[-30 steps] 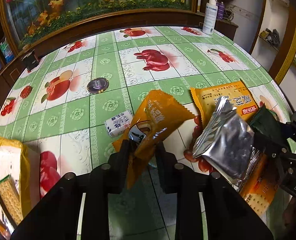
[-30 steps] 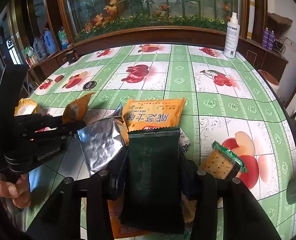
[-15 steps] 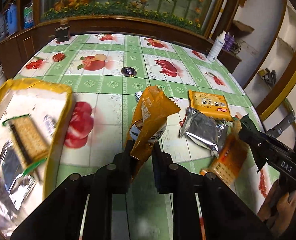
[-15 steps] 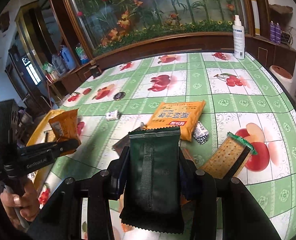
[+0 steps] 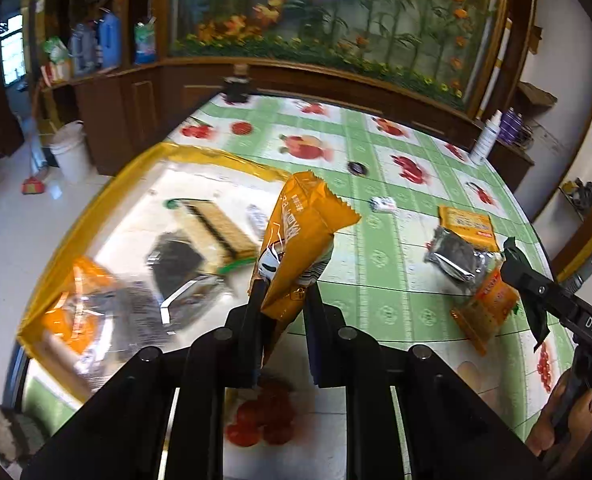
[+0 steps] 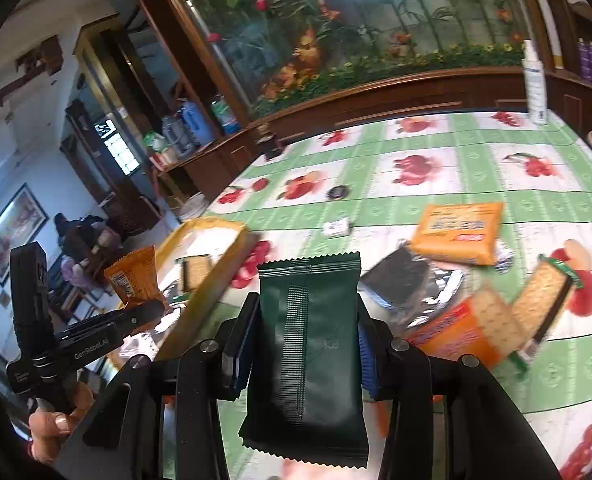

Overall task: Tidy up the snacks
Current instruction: 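Carry the orange bag and green pack over the yellow tray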

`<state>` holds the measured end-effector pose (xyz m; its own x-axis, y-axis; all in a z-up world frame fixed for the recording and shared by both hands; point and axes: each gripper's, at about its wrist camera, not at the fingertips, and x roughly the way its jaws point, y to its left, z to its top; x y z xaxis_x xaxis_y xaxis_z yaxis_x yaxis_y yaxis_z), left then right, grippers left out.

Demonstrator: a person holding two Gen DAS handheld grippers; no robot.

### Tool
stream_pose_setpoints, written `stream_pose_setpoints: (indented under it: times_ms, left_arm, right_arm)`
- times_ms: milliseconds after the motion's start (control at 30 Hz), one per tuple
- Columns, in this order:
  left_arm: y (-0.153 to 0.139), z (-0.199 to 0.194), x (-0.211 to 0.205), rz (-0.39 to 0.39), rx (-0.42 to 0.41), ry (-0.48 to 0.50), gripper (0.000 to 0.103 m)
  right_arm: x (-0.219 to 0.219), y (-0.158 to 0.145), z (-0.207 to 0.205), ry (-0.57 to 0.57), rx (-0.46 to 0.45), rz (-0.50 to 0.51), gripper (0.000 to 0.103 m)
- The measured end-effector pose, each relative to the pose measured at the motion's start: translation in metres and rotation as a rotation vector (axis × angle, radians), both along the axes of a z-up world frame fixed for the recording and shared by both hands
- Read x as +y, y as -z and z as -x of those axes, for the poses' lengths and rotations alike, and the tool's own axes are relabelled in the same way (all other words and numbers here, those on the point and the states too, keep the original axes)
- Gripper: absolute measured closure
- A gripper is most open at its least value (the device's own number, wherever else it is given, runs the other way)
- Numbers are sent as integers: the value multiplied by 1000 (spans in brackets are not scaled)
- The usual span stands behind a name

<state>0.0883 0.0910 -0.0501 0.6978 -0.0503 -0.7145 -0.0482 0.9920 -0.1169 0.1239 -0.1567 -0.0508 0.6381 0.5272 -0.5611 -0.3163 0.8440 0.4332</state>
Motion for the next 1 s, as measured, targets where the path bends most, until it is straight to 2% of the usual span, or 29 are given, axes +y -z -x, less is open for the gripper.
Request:
stream_pose_setpoints:
  times_ms: [200, 467, 1000]
  left_arm:
    - [-8, 18, 29, -45, -41, -81, 88]
    - [-6, 27, 68, -40, -44, -160, 88]
    - [8, 24, 104, -21, -17, -229, 88]
  right_arm:
    - [39, -5, 7, -80, -5, -17, 60]
    - [92, -7, 8, -183, 4, -21, 60]
    - [170, -5, -4, -315, 19, 4, 60]
